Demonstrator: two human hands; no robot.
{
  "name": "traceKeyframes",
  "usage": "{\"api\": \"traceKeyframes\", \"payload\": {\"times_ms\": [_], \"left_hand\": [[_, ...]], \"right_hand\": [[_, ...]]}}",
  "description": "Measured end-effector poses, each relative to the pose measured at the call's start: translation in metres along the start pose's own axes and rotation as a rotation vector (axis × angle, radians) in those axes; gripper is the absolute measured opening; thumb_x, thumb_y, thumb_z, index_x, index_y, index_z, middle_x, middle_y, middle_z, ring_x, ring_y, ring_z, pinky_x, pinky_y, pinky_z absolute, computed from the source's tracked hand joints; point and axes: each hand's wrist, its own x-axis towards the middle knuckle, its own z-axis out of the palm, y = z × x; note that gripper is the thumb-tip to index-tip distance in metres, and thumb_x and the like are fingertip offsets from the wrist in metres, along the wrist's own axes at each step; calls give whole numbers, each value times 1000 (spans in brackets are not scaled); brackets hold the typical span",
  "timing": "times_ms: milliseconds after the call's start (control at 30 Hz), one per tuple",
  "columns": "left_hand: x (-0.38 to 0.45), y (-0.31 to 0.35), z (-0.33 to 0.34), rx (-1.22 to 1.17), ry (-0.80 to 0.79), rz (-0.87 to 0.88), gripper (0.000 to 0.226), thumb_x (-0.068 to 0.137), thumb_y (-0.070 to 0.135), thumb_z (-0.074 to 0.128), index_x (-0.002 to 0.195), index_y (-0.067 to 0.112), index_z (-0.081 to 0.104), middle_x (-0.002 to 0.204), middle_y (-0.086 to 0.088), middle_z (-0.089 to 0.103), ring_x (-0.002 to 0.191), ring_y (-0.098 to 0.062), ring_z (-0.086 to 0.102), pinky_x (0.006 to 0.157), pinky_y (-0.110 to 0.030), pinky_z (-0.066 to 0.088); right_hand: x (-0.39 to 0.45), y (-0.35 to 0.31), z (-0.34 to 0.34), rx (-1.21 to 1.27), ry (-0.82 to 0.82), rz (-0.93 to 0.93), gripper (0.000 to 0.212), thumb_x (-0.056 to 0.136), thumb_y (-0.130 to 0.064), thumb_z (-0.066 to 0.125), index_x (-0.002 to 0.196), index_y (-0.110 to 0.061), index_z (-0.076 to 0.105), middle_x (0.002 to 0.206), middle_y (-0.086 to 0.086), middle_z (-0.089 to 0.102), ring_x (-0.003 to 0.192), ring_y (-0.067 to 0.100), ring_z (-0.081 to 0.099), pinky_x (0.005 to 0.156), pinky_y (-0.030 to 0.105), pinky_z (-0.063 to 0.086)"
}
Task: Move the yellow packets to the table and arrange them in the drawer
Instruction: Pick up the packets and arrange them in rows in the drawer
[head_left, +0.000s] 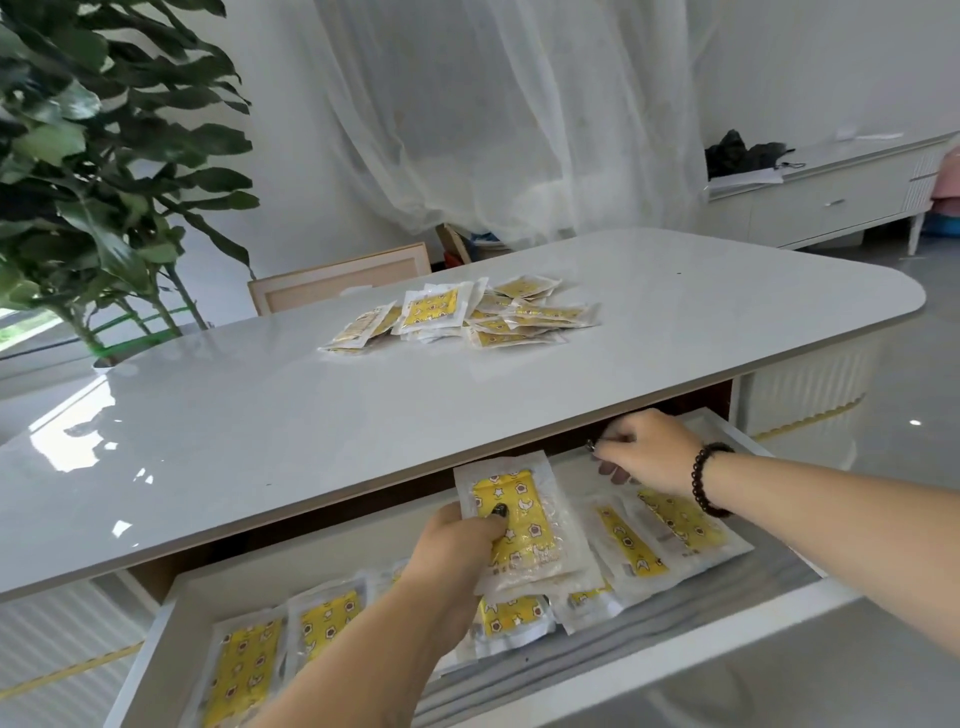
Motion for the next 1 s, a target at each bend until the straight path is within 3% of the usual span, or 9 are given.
{"api": "traceKeyframes", "payload": {"times_ms": [67, 167, 333, 467, 533, 600, 733, 833, 1000], "left_hand": [[-1, 2, -1, -54, -1, -6, 20, 94, 3, 58, 87, 20, 50, 99, -13, 70, 84, -26, 67, 63, -34, 52], [-3, 4, 1, -107, -28, -23, 18, 93, -1, 58, 90, 16, 51, 99, -18, 71, 90, -33, 69, 88, -50, 55], [-4, 4, 4, -123, -38, -27, 15, 90, -2, 62, 100, 8, 59, 98, -17, 74, 86, -31, 72, 71, -41, 60], [-6, 4, 4, -109, -83, -20, 17, 90, 1, 62, 106, 6, 63, 94, -14, 76, 85, -28, 74, 71, -39, 61], [-8, 5, 6, -97, -132, -22, 17, 92, 2, 60, 108, 2, 65, 94, -15, 76, 86, -28, 74, 73, -39, 61], [-7, 5, 7, -107, -170, -30, 17, 93, 1, 58, 108, -4, 64, 95, -18, 75, 90, -30, 73, 74, -39, 61], [-3, 3, 7, -97, -109, -32, 14, 92, 3, 60, 106, -2, 61, 100, -18, 69, 95, -29, 69, 75, -37, 59], [-4, 3, 7, -52, -84, -37, 8, 93, 5, 60, 100, 3, 62, 103, -17, 69, 97, -28, 68, 76, -37, 58], [-2, 3, 9, -35, -88, -41, 9, 94, 5, 58, 103, 4, 62, 105, -17, 70, 99, -29, 68, 75, -36, 58]], "right_hand": [[-8, -10, 9, 304, -184, 129, 25, 92, -28, 57, 91, -5, 67, 81, 7, 69, 69, 20, 65, 65, 30, 52], [-21, -19, 21, 416, -407, 244, 26, 90, -31, 61, 83, -7, 63, 71, 7, 65, 62, 20, 61, 59, 28, 51], [-17, -19, 39, 528, -334, 244, 30, 81, -17, 73, 101, 1, 61, 86, 12, 67, 75, 21, 63, 62, 30, 52], [-15, -12, 41, 595, -376, 282, 69, 75, -8, 78, 134, 6, 44, 114, 21, 64, 88, 25, 67, 61, 30, 58], [-14, -10, 36, 615, -412, 289, 64, 77, -4, 75, 133, 6, 45, 114, 20, 65, 90, 24, 68, 66, 33, 60], [-12, -7, 20, 639, -458, 288, 44, 81, 3, 68, 123, 6, 53, 101, 15, 70, 81, 20, 71, 72, 36, 60], [6, 17, -28, 472, -287, 355, 52, 80, 8, 65, 128, 11, 45, 110, 25, 64, 85, 28, 69, 74, 40, 59], [18, 42, -52, 250, -152, 404, 64, 74, 6, 72, 130, 13, 41, 120, 25, 59, 109, 33, 60, 94, 45, 51], [17, 48, -57, -114, -115, 450, 59, 78, -8, 72, 129, 7, 45, 111, 15, 59, 103, 26, 59, 91, 33, 51]]}}
